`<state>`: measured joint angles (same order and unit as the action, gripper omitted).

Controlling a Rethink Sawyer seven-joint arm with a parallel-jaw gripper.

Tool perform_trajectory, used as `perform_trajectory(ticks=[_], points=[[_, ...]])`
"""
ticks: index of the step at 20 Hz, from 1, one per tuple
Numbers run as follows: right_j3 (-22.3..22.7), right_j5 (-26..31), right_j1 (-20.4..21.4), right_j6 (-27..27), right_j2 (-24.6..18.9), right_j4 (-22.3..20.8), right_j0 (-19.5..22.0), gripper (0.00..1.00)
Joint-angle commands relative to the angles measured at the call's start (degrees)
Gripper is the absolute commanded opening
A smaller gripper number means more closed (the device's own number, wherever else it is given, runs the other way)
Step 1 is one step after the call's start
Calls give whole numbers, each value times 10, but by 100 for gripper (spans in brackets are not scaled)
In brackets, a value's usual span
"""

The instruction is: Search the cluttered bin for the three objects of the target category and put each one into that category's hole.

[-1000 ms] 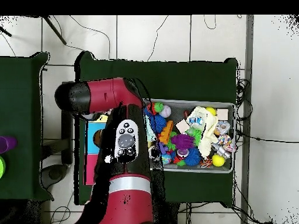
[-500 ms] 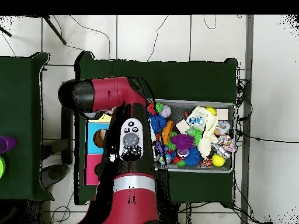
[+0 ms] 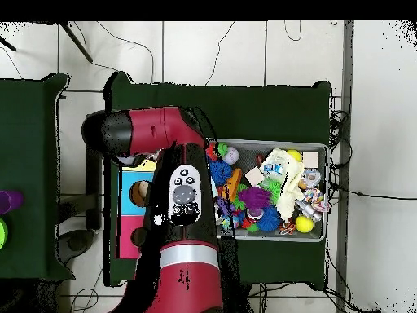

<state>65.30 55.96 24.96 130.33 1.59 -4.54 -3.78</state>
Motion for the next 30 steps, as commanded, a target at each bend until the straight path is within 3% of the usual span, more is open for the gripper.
perform_trajectory(ticks=[1, 15, 21, 30], points=[[35, -1, 18, -80, -7, -75, -3, 100], [41, 9, 21, -70, -44, -60, 35, 100], [74, 9, 43, -64, -54, -49, 39, 100], [-27, 113, 21, -75, -63, -52, 43, 100]])
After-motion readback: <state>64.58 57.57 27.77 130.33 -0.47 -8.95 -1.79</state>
